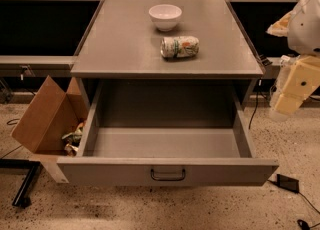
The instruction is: Place 7up can into top drawer
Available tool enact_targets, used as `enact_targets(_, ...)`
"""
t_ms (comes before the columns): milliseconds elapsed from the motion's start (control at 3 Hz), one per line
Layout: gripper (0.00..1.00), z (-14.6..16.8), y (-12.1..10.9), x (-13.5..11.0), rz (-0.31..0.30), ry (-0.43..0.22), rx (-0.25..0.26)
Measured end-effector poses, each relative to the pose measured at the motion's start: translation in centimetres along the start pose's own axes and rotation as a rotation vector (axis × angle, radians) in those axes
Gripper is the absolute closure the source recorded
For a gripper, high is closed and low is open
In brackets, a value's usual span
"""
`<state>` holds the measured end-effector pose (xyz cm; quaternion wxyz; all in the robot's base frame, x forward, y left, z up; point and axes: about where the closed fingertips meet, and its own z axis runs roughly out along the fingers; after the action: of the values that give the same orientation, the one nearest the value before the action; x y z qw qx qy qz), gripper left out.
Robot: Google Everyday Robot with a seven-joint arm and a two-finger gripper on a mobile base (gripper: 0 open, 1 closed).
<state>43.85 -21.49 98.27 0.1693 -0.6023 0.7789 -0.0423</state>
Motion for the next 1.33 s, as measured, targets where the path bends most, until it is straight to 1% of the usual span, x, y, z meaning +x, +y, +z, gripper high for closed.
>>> enact_targets(333,0.00,0.0,-0.1,0.0,-0.001,-0.003,0.002)
enact_targets(667,0.00,3.6,-4.1,-2.1,-0.082,-0.092,-0.018)
enact_targets(1000,0.00,7.3,-7.3,-3.5,-0.144,-0.163,-0.054)
enact_targets(1333,0.00,11.3,-10.8,-5.2,-0.155,-0.238,-0.075)
